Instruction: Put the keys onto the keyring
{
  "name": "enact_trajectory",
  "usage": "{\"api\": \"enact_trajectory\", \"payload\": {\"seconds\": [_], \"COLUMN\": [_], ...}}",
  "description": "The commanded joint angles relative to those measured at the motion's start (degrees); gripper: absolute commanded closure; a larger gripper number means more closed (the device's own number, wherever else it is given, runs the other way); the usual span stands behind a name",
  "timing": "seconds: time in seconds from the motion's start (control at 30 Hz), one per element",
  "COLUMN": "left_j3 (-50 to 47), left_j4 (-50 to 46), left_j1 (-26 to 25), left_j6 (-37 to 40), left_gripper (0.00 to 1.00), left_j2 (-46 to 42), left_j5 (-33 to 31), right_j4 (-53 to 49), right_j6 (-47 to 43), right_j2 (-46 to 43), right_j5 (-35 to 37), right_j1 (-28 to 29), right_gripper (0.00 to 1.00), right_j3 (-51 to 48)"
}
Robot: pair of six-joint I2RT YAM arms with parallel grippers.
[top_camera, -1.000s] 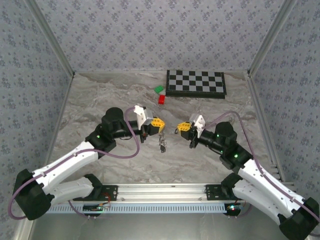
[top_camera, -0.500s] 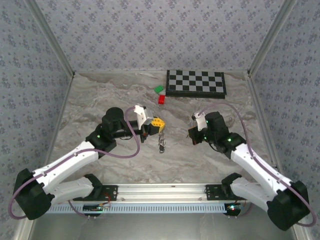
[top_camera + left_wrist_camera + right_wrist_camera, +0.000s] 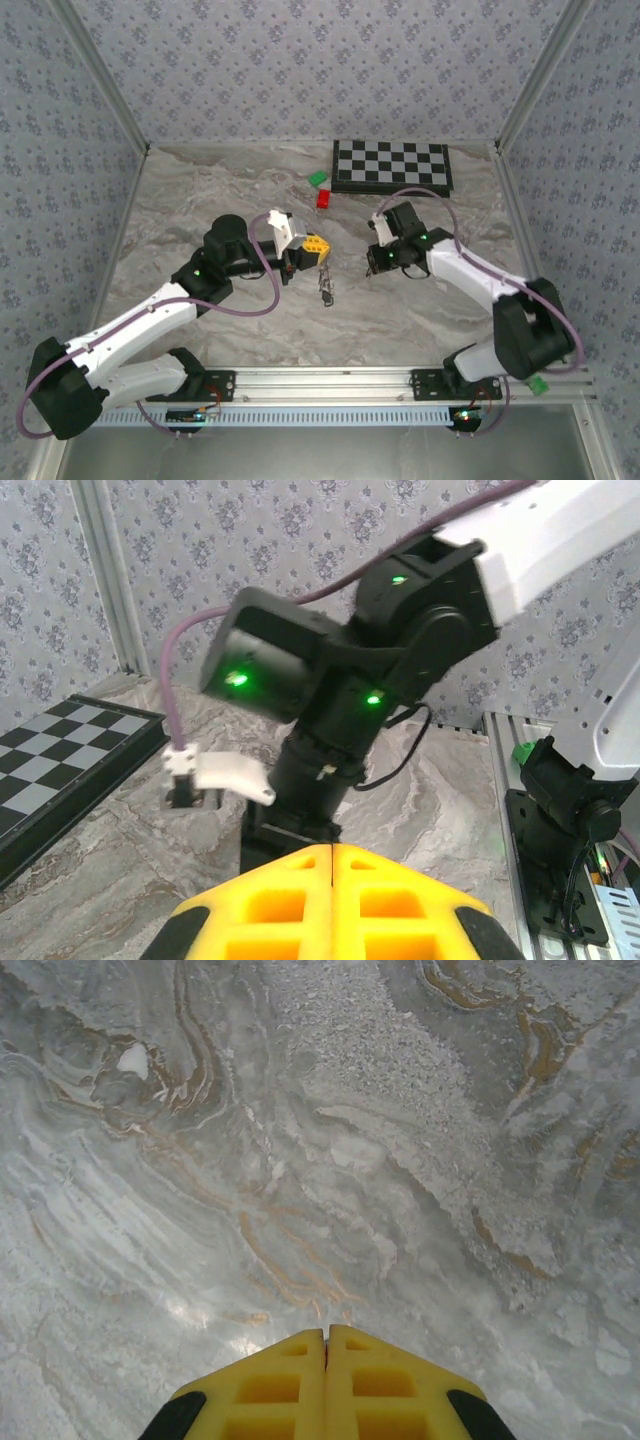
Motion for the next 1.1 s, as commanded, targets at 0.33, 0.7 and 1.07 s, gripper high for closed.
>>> {"api": "enact_trajectory", "payload": {"seconds": [0.33,0.7,1.07], "left_j3": [0.09,-0.42,-0.50], "left_j4": [2.45,2.94,3.40], "left_j1": [0.56,0.94,1.16], "left_j6": [0.22,-0.11,-0.48], "left_gripper": [1.00,1.00,1.00], "left_j2": [-1.06,-0.91,-0.88], "left_j5": [-0.25,-0.21,-0.01], "right_j4": [-8.93,-9.88,-4.19], "right_j6": [-0.84,0.98,3.52], "right_j2": [19.59,28.05,25.82], "right_j5": [1.52,4.26,5.38], "right_j1": [2.89,5.03,6.51], "right_gripper": [1.00,1.00,0.81], "right_j3": [15.67,21.70,17.59]}}
